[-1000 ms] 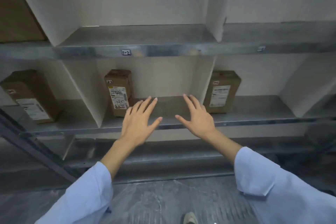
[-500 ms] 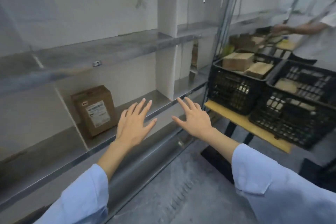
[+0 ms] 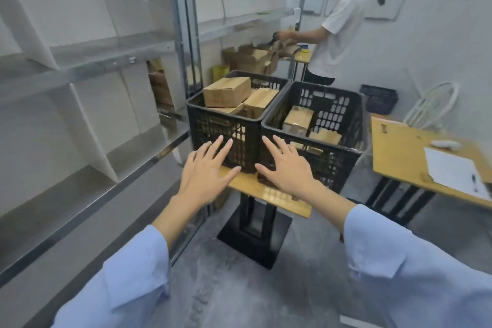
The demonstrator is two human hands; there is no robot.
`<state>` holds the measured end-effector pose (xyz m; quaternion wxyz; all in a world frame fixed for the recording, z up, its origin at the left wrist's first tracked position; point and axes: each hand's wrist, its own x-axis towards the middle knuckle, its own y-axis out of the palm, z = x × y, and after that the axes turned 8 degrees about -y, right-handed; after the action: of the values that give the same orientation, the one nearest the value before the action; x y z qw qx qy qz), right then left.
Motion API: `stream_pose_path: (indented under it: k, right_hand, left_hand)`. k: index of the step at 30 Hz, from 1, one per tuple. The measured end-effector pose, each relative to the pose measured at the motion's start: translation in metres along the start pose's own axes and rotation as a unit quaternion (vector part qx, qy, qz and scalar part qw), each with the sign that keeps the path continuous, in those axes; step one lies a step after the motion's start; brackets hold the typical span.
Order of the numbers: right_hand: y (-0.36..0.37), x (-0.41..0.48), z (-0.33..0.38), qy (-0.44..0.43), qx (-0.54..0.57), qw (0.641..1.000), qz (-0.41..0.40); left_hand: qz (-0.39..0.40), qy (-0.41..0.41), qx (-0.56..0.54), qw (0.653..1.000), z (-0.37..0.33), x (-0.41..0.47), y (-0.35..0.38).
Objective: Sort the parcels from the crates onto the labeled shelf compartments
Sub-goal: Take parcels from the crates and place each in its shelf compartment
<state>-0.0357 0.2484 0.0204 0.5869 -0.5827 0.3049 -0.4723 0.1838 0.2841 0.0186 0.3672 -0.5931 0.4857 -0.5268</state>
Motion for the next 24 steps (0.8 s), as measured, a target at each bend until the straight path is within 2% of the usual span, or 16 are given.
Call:
stream_pose_path:
  k: [11,17,24]
  right_hand:
    - [-0.007,0.059,-0.152,0.09,0.055,0.991,-0.087]
    - [0.009,0.127,-0.231,0.164,0.076,0.979,-0.088]
    - [0.044,0.199,-0.301,0.227,0.114,0.965,-0.06]
  left_hand:
    - [0.007,0.103,-0.052,0.993,-0.111,0.169,0.059]
    - [0.043,0.138,-0.097,0.985,-0.15,0.28,0.11]
    - [0.129,0.156,-0.155,0.967,-0.178,0.382,0.174]
